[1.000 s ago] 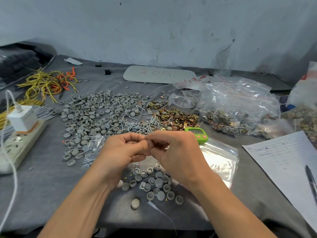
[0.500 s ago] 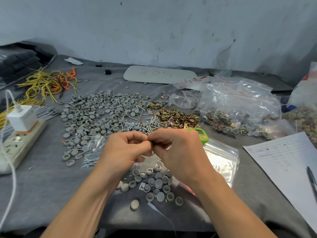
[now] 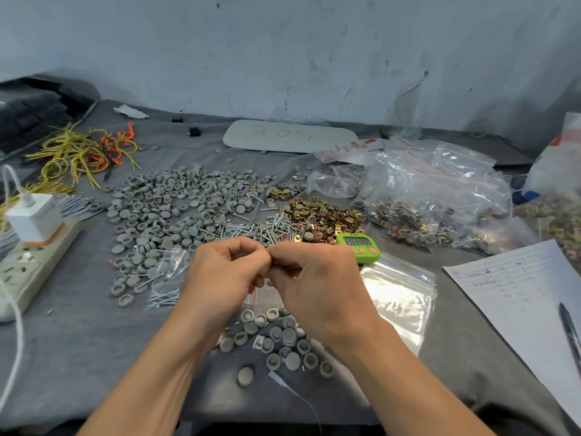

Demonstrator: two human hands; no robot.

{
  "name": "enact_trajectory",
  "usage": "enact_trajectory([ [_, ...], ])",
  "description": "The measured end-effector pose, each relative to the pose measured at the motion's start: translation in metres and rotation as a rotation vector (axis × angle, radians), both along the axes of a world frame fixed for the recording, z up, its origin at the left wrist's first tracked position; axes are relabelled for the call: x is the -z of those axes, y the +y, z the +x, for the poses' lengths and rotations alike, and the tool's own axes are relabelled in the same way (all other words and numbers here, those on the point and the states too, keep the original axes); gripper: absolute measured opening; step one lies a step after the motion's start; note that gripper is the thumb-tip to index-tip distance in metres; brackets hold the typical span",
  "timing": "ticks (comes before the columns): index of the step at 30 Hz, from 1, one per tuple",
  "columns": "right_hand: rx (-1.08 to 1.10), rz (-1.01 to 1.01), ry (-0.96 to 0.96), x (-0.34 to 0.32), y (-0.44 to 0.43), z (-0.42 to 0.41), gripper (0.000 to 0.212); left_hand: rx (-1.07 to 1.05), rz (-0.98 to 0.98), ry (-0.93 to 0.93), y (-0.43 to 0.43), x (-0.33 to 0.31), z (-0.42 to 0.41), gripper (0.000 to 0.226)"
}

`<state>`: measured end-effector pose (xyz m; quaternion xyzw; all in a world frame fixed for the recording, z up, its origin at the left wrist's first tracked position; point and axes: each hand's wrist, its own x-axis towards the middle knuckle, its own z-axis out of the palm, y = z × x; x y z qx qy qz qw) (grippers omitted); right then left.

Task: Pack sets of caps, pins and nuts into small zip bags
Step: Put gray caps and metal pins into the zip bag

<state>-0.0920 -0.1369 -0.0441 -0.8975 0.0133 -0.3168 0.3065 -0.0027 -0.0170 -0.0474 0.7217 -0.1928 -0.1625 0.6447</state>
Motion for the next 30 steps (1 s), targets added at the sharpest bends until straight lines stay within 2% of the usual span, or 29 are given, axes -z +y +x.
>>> enact_trajectory([
  [10, 0.040, 0.006, -0.021, 0.003, 0.005, 0.000, 0.013, 0.006, -0.060, 0.145, -0.002, -0.001, -0.002, 0.008],
  [13, 0.053, 0.013, -0.014, 0.004, 0.004, 0.001, 0.016, 0.013, -0.077, 0.134, -0.001, 0.004, 0.001, 0.026],
  [17, 0.043, 0.246, 0.078, 0.002, -0.007, 0.006, 0.035, -0.089, -0.011, -0.066, -0.001, 0.006, 0.000, 0.023],
  [19, 0.038, 0.365, 0.146, 0.001, -0.014, 0.008, 0.030, -0.112, 0.057, -0.183, 0.000, 0.007, -0.001, 0.025],
  [22, 0.012, 0.550, 0.273, 0.000, -0.018, 0.008, 0.014, -0.159, 0.217, -0.484, 0.004, 0.006, -0.007, 0.029],
  [24, -0.025, 0.655, 0.306, -0.001, -0.019, 0.007, 0.010, -0.152, 0.242, -0.621, 0.004, 0.004, -0.014, 0.032],
  [28, -0.069, 0.796, 0.314, -0.003, -0.021, 0.006, 0.013, -0.171, 0.205, -0.721, 0.004, 0.001, -0.020, 0.036],
  [30, -0.084, 0.789, 0.321, -0.004, -0.021, 0.005, 0.015, -0.185, 0.193, -0.732, 0.004, -0.001, -0.021, 0.034],
])
